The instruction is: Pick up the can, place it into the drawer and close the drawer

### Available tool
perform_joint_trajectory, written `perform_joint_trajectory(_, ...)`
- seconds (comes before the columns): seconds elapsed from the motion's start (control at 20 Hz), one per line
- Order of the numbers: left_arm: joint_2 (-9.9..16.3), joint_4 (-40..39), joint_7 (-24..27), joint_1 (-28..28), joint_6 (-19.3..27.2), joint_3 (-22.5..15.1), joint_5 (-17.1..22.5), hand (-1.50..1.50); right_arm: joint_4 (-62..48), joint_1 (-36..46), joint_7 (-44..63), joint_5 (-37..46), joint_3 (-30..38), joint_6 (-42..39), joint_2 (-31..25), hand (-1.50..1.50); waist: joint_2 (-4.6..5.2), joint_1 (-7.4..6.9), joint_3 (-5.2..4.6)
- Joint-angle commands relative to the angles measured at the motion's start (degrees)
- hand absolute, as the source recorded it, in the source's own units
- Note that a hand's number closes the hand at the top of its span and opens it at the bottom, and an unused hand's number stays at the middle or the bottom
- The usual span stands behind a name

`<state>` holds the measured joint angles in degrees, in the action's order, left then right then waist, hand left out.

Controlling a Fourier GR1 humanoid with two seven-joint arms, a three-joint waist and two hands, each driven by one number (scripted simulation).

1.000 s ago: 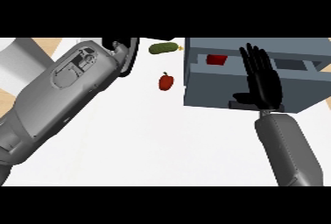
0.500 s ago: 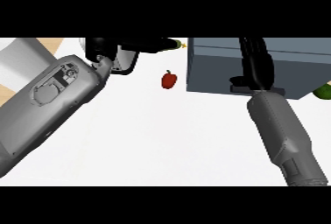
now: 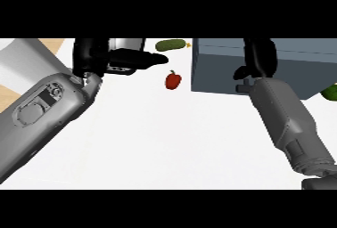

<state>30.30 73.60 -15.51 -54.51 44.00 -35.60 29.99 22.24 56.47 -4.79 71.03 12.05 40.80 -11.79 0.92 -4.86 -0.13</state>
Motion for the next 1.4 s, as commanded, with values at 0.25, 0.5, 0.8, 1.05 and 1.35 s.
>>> perform_joint_trajectory(0.25,0.6,3.2,1.0,4.1,-0.1,0.6,-1.7,-1.5,-6.6,9.1,1.3,-0.8,2.6,0.9,0.0,-1.5,0.89,-1.01,0.26)
perform_joint_trajectory(0.5,0.5,6.1,0.5,6.7,1.1,-0.3,-2.9,-1.5,-7.8,9.8,-3.8,-3.6,4.7,-1.1,-0.1,-1.5,0.83,-1.21,0.34)
perform_joint_trajectory(0.8,0.7,5.4,2.3,8.8,1.1,0.5,-3.5,-1.5,-4.9,9.4,-12.7,-13.6,12.2,-1.4,4.7,-1.5,0.72,-0.16,0.41)
perform_joint_trajectory(1.05,2.3,7.8,2.8,11.8,0.1,1.0,-3.3,-1.5,-4.0,10.4,-17.6,-19.9,17.5,-4.4,5.6,-1.5,0.34,-0.38,0.36)
perform_joint_trajectory(1.35,2.3,9.0,4.7,16.0,0.2,1.9,-3.4,-1.5,-3.0,13.0,-20.9,-29.9,25.5,-12.4,7.2,-1.5,-0.38,1.19,0.27)
